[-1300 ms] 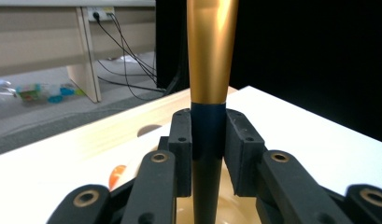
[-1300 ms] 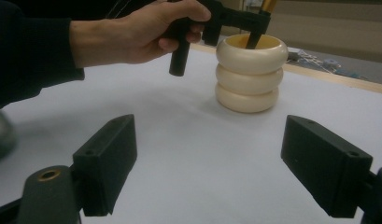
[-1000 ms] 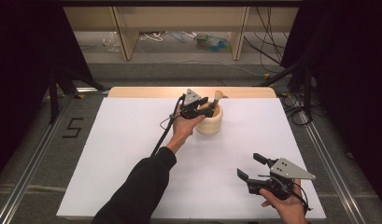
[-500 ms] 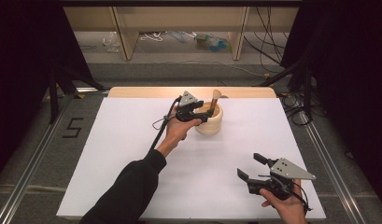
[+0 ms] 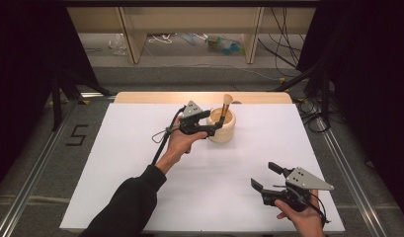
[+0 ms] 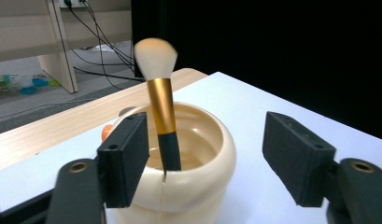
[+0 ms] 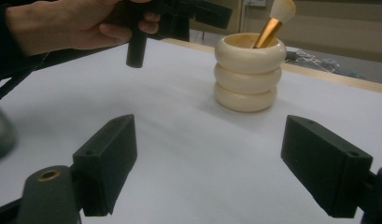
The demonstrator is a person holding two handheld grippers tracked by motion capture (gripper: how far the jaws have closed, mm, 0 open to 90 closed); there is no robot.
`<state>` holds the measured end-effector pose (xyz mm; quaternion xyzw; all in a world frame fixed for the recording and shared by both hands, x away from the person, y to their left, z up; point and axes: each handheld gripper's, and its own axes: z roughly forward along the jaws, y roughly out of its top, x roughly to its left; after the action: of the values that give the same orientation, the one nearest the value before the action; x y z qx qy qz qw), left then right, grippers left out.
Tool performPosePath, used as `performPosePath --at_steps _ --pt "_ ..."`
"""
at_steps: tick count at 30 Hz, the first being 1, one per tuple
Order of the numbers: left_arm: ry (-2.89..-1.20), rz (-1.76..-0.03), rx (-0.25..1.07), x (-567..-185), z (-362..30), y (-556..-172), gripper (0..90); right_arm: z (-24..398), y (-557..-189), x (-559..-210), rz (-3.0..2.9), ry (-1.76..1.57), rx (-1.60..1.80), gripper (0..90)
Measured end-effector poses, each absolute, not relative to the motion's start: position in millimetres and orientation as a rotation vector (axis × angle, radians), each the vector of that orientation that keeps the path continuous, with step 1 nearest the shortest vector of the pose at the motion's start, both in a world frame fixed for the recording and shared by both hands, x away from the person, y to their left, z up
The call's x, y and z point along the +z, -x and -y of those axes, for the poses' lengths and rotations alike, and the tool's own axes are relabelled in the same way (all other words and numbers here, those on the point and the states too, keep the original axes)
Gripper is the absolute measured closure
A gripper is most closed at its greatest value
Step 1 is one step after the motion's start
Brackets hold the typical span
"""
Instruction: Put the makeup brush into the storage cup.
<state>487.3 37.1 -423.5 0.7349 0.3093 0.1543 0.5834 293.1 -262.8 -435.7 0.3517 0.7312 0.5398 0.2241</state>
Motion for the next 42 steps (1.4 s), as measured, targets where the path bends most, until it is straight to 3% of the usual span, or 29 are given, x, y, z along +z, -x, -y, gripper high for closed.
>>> performPosePath --at_steps 6,42 --pt "-1.746 -0.709 0.369 -423.7 -45.4 -479.4 25.6 262.5 -293.2 -435.6 -2.022 -0.957 1.487 19.4" --pt "-1.794 -0.689 0.370 -426.2 -78.4 -434.9 24.6 262.8 -292.0 -434.7 -2.024 -0.956 1.484 19.5"
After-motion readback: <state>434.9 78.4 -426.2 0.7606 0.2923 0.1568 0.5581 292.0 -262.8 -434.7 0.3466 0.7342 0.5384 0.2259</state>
